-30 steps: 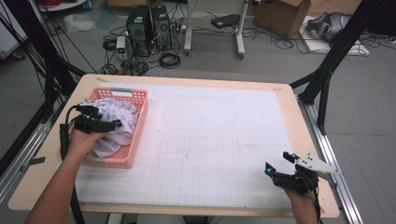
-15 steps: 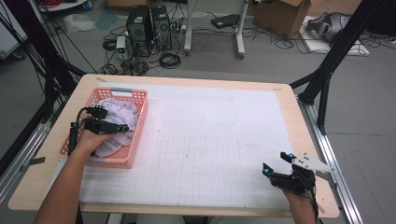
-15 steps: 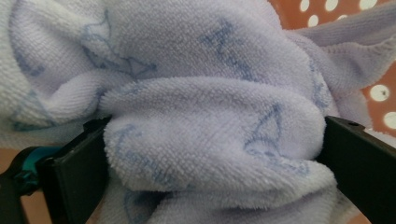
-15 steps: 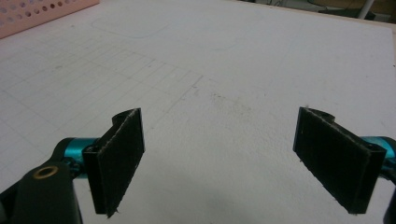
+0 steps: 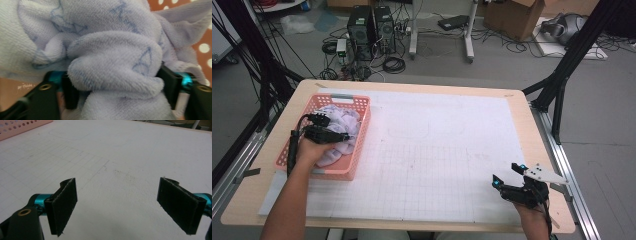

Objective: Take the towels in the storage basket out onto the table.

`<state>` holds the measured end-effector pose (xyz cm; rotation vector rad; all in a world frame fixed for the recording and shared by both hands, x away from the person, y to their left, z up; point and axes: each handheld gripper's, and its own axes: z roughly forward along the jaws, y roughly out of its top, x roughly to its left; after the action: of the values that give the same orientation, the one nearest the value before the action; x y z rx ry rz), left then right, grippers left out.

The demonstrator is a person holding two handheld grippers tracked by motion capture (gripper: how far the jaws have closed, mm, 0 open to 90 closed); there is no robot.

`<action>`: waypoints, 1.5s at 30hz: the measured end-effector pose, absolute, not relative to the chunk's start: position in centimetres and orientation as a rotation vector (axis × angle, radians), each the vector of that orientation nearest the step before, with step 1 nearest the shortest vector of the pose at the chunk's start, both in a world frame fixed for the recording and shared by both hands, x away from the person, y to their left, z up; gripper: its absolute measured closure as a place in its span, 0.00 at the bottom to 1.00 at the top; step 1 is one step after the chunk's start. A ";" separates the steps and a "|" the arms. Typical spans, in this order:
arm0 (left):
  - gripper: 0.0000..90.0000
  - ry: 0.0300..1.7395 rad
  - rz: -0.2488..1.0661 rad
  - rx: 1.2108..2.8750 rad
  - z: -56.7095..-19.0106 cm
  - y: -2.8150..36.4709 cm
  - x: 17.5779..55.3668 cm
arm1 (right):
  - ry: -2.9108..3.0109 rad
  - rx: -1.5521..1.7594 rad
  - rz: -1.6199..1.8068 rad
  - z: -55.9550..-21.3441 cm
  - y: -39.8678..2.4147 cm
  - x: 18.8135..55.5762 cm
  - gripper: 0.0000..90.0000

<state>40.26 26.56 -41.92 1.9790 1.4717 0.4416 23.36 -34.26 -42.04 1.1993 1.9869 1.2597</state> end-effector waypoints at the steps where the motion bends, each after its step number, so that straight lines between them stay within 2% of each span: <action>1: 0.51 1.465 0.451 1.964 -41.8 26.4 40.2 | 1.984 1.202 1.260 -42.0 -34.3 23.3 0.17; 8: 0.66 1.418 0.460 1.869 -40.8 27.1 39.6 | 1.963 1.224 1.266 -41.9 -34.7 23.2 0.17; 13: 0.67 1.373 0.505 1.760 -40.0 27.7 38.9 | 1.953 1.225 1.268 -41.9 -34.9 23.2 0.17; 17: 0.67 1.286 0.602 1.657 -38.8 28.0 37.7 | 1.949 1.229 1.271 -41.9 -34.9 23.0 0.17; 29: 0.69 1.120 0.672 1.486 -36.7 29.3 35.5 | 1.943 1.228 1.275 -41.8 -34.9 23.0 0.17; 39: 0.70 0.974 0.748 1.416 -34.4 30.1 34.0 | 1.946 1.232 1.272 -41.8 -34.9 23.0 0.17; 45: 0.70 0.939 0.760 1.441 -33.6 30.5 33.7 | 1.951 1.231 1.269 -41.8 -34.7 23.0 0.17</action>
<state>33.70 30.50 -33.64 1.4412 0.9387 0.7600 23.02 -34.74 -41.84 1.2305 1.9508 1.2692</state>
